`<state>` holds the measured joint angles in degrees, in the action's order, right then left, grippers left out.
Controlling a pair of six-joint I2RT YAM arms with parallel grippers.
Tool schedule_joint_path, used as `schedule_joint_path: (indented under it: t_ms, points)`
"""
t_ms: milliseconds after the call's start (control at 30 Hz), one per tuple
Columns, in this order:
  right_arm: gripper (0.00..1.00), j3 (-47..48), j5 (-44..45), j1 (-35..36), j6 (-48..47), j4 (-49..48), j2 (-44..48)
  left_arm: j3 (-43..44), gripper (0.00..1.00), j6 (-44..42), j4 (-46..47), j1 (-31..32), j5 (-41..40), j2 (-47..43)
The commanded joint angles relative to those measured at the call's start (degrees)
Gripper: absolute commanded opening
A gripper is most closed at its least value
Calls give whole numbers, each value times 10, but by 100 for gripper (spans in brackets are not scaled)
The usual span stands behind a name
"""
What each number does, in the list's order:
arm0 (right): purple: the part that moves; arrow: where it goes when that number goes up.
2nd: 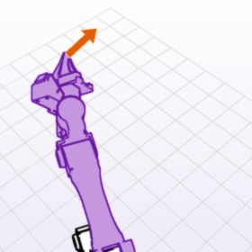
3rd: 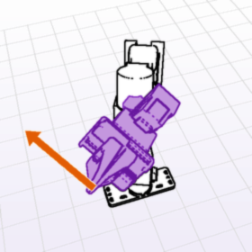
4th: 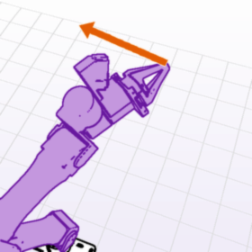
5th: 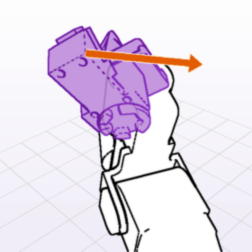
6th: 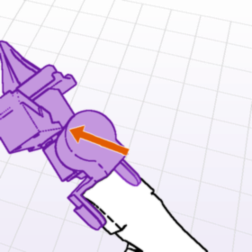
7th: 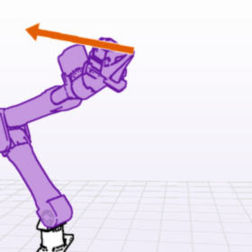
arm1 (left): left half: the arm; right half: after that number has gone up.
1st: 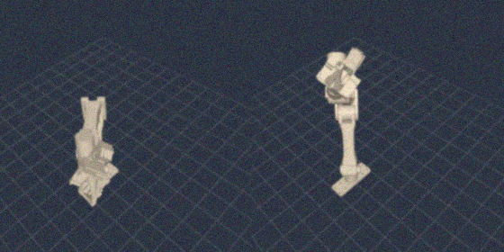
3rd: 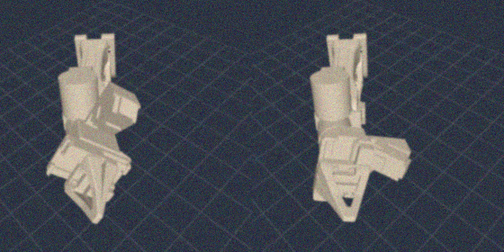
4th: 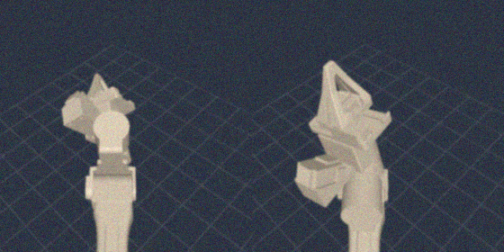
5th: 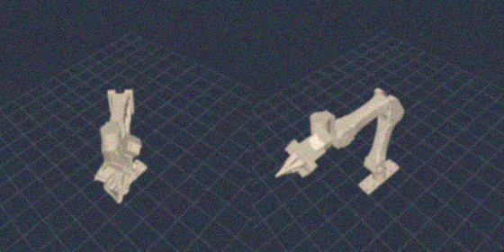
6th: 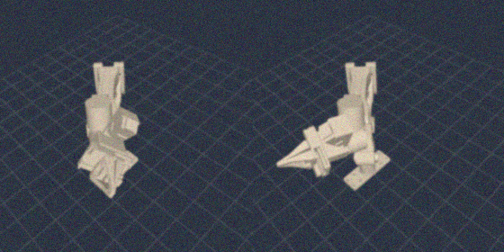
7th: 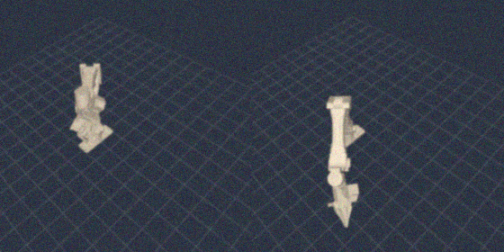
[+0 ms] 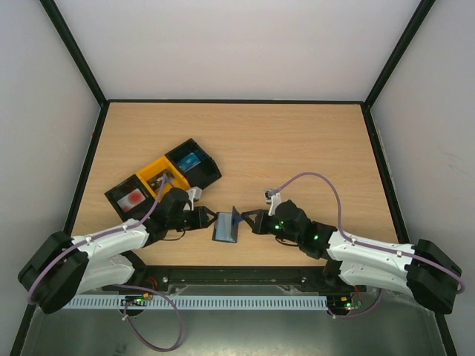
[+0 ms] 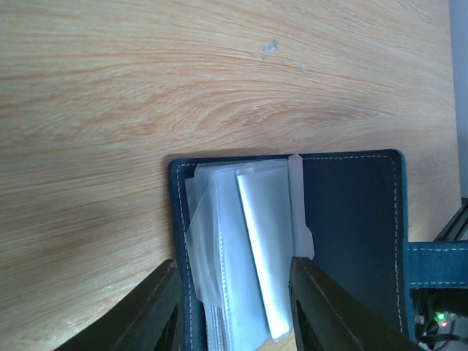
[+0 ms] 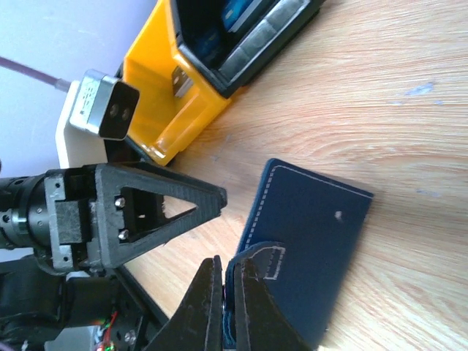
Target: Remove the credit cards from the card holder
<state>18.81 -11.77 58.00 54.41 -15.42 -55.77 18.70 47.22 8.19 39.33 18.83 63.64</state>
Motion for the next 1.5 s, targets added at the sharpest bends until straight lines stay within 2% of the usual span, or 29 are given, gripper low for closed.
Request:
schedule_joint_path:
  t_ms: [0, 67, 200, 433, 867, 1267, 1467]
  points:
    - [2, -11, 77, 1, -4, 86, 29, -2, 48, -3, 0, 3, -4, 11]
    - [2, -18, 110, 1, 2, 117, 47, -2, 51, -4, 2, 5, -6, 14]
    - [2, -43, 161, 1, 26, 172, 77, -1, 52, -4, 8, 8, -7, 28]
    - [2, -111, 178, 1, 59, 157, 99, 5, 52, 4, 31, 18, 0, 66]
    - [2, -116, 204, 1, 74, 188, 102, 2, 52, 20, 67, 32, -2, 99]
    - [30, -10, 155, 1, 50, 245, 126, -1, 47, 32, 89, 34, 7, 113]
    - [40, 35, 128, 1, 50, 254, 112, -4, 45, 34, 91, 34, 8, 109]
